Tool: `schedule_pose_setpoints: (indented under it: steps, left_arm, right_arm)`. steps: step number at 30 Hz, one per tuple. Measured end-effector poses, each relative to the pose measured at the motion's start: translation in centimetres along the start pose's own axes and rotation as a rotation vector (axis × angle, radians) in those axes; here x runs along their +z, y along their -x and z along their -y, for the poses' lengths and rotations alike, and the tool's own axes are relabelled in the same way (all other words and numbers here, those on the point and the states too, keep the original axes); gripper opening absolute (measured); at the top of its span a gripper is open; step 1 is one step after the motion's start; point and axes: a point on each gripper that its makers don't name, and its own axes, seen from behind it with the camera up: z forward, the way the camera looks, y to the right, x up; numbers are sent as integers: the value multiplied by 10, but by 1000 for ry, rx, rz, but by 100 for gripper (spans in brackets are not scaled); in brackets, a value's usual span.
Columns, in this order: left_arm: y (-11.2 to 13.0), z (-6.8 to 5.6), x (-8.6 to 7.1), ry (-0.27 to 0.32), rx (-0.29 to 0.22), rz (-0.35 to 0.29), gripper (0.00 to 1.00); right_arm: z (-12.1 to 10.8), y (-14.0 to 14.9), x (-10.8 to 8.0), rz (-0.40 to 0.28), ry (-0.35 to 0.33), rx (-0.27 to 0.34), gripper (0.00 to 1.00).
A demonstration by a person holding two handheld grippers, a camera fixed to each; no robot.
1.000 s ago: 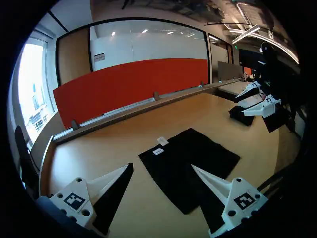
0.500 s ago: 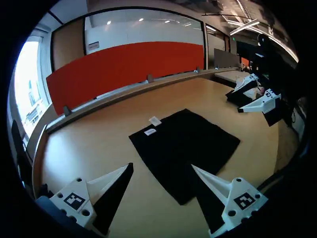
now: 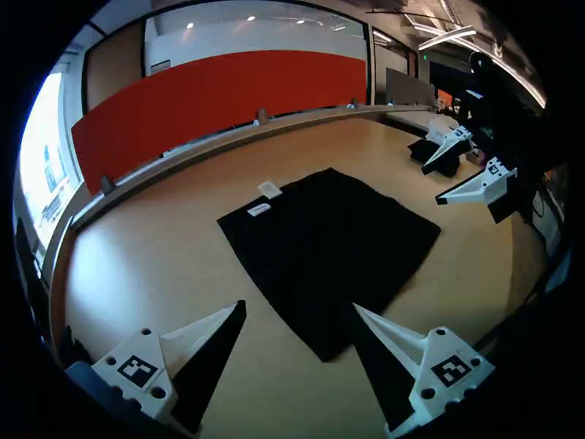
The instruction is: Fold towel
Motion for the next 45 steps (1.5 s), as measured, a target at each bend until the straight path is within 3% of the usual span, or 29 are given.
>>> schedule_pose_setpoints:
  steps: [18,27,36,45]
  left_arm:
    - [48,-22,17,68,-13,124,97]
    - [62,-29,22,83,-34,180,97]
    - [71,-38,26,112,-43,227,94]
    - [72,-37,27,97,-11,246,88]
  right_arm:
    - [11,53,12,108,-38,2,100]
    - [15,64,14,133,-59,-5,99]
    - [17,73,16,163,-91,-28,86]
    - [22,77,16,169,-119,-16,74]
